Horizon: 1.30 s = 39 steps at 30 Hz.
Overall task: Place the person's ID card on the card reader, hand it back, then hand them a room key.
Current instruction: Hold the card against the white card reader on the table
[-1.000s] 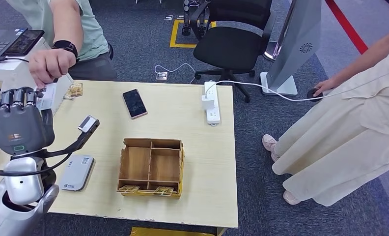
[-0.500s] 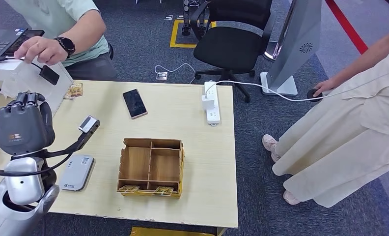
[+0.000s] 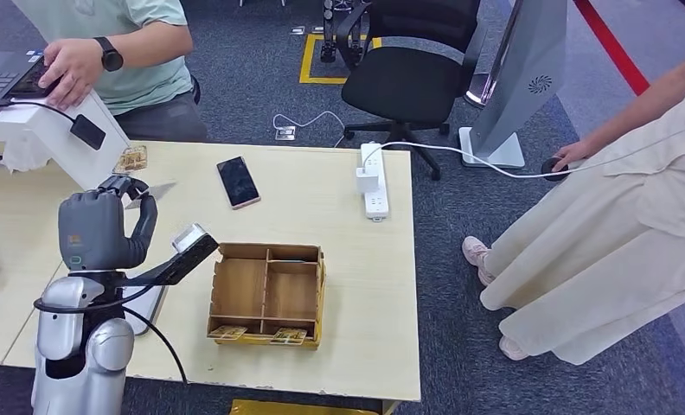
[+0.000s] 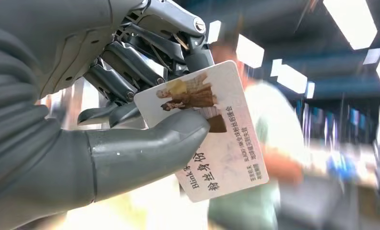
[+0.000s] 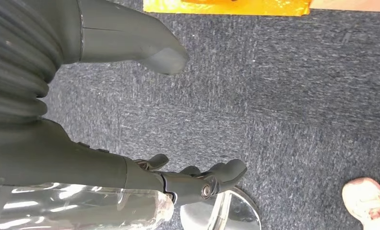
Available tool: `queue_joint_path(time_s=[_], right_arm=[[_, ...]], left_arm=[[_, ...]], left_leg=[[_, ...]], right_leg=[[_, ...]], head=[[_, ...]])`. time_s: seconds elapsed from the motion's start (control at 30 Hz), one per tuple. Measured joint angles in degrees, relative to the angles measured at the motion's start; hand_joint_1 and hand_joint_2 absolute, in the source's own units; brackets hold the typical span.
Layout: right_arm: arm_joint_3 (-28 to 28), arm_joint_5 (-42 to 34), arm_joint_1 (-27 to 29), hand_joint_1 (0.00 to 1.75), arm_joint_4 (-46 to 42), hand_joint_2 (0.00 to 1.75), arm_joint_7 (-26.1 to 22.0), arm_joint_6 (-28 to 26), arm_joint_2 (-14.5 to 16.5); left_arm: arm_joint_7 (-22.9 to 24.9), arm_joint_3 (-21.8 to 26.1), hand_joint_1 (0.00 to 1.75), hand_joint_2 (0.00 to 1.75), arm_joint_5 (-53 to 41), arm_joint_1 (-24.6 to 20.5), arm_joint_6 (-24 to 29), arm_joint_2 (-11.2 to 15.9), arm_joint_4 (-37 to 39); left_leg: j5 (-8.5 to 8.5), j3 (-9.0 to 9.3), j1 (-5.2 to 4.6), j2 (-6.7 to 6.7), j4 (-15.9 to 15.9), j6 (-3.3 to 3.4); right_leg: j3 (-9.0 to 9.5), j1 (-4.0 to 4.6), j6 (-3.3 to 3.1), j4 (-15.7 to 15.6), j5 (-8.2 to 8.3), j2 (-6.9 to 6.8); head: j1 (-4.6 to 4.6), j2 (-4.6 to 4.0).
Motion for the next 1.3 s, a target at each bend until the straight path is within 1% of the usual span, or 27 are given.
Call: queue_joint_path(time_s=[0.1,0.2,0.3,0.4,0.5,0.67,0.93,1.03,1.17,1.3], right_arm=[[-0.07,-0.53,0.1,0.0,-0.51,1.75,0.21,0.19,0.0],[-0.1,-1.06,0.15,0.0,-1.04,1.75,0.88,0.23,0.0],[-0.07,-1.63,0.23,0.0,-1.78,1.75,1.68,0.4,0.0],[-0.04,-1.62,0.26,0.0,-2.36,1.75,1.92,0.73,0.0],[-0.08,-1.03,0.27,0.0,-2.65,1.75,1.83,1.25,0.0],[-0.14,0.19,0.25,0.0,-2.7,1.75,1.64,1.56,0.0],[-0.15,0.34,0.25,0.0,-2.71,1.75,1.62,1.59,0.0],[-0.24,0.93,0.25,0.0,-2.7,1.75,1.49,1.64,0.0],[-1.41,3.93,0.05,0.0,-2.67,1.75,0.29,2.3,0.0],[-2.44,6.3,-0.65,0.0,-2.44,1.75,-0.44,2.51,-0.02]], left_arm=[[-0.28,3.51,1.75,1.75,7.1,0.56,-4.31,-3.87,-0.02],[0.1,6.29,1.75,1.75,13.41,0.86,-7.36,-6.48,-0.02],[1.3,8.79,1.75,1.75,19.01,0.98,-10.15,-8.09,-0.01],[2.88,10.83,1.75,1.75,24.39,0.98,-12.64,-8.98,0.08],[4.52,12.36,1.75,1.75,28.03,0.97,-14.13,-9.36,0.26],[6.77,14.12,1.75,1.75,31.0,0.66,-15.33,-9.4,0.98],[7.03,14.31,1.75,1.75,31.29,0.6,-15.44,-9.4,1.1],[7.95,15.14,1.75,1.75,32.17,0.41,-15.77,-9.4,1.68],[11.87,19.74,1.75,1.75,36.4,-0.58,-17.86,-9.24,5.68],[15.53,24.1,1.75,1.75,40.36,-1.76,-18.33,-8.34,9.09]], left_leg=[[0.0,0.0,0.01,0.0,-0.01,0.0],[0.0,0.0,0.03,0.0,-0.02,-0.01],[0.0,0.01,0.04,0.0,-0.03,-0.02],[0.0,0.0,0.05,-0.01,-0.04,-0.02],[0.0,0.0,0.05,0.0,-0.04,-0.02],[0.0,0.0,0.05,-0.02,-0.04,-0.02],[0.0,0.0,0.05,-0.02,-0.04,-0.02],[0.0,0.0,0.05,-0.02,-0.04,-0.02],[0.0,-0.01,0.05,-0.04,-0.05,-0.02],[0.0,-0.02,0.05,-0.05,-0.06,-0.03]], right_leg=[[0.0,0.01,-0.01,0.01,-0.01,-0.01],[-0.01,0.02,-0.04,0.02,-0.03,-0.01],[-0.01,0.03,-0.05,0.03,-0.03,-0.02],[-0.01,0.04,-0.05,0.03,-0.04,-0.02],[-0.01,0.04,-0.05,0.03,-0.04,-0.02],[-0.01,0.04,-0.05,0.03,-0.04,-0.04],[-0.01,0.04,-0.05,0.03,-0.04,-0.04],[-0.01,0.04,-0.05,0.03,-0.04,-0.04],[0.0,0.04,-0.05,0.03,-0.04,-0.06],[0.0,0.04,-0.05,0.04,-0.04,-0.06]], head=[[-0.02,0.0],[-0.01,-0.01],[-0.02,-0.01],[-0.03,0.0],[-0.04,0.0],[-0.04,-0.01],[-0.04,0.0],[-0.04,0.0],[-0.04,0.0],[-0.04,0.0]])
